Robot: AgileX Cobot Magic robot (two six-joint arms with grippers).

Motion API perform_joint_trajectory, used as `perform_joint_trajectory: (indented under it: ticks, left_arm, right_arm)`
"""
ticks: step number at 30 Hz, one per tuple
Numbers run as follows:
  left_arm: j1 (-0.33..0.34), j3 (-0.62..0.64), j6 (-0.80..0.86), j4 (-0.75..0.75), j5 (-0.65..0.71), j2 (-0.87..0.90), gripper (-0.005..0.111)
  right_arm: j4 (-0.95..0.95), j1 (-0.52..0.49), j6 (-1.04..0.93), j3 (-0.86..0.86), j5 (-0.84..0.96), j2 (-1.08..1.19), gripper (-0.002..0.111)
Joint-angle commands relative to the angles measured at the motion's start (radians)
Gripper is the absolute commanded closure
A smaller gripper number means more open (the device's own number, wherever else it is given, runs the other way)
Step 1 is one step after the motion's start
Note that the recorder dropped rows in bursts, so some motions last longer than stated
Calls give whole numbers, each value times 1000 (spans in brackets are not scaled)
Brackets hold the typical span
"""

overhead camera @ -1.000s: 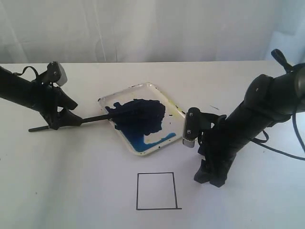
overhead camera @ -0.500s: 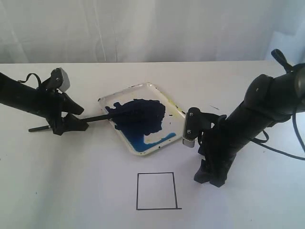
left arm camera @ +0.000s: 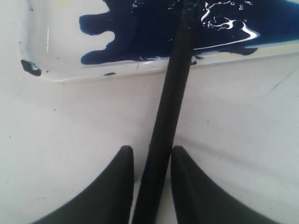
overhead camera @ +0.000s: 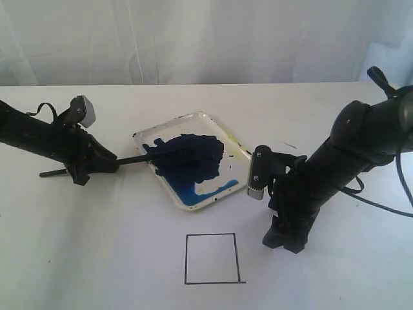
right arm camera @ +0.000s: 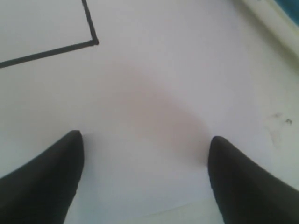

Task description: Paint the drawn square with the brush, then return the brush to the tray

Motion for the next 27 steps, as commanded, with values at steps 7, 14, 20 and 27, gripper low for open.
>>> perform_joint_trajectory:
  ticks: [7, 14, 20, 27]
  left_arm:
    - [-2, 2, 29, 4, 11, 16, 107]
    - [-2, 0, 72, 4, 11, 16, 107]
    - [-2, 0, 81, 7, 31, -44, 107]
    - [-2, 0, -34, 143, 63, -175, 107]
  right_arm:
    - [-8, 1, -2, 4, -10, 11, 39]
    - [-8, 1, -2, 4, -10, 11, 39]
    - [-8, 1, -2, 4, -10, 11, 39]
    - [-8, 1, -2, 4, -10, 11, 39]
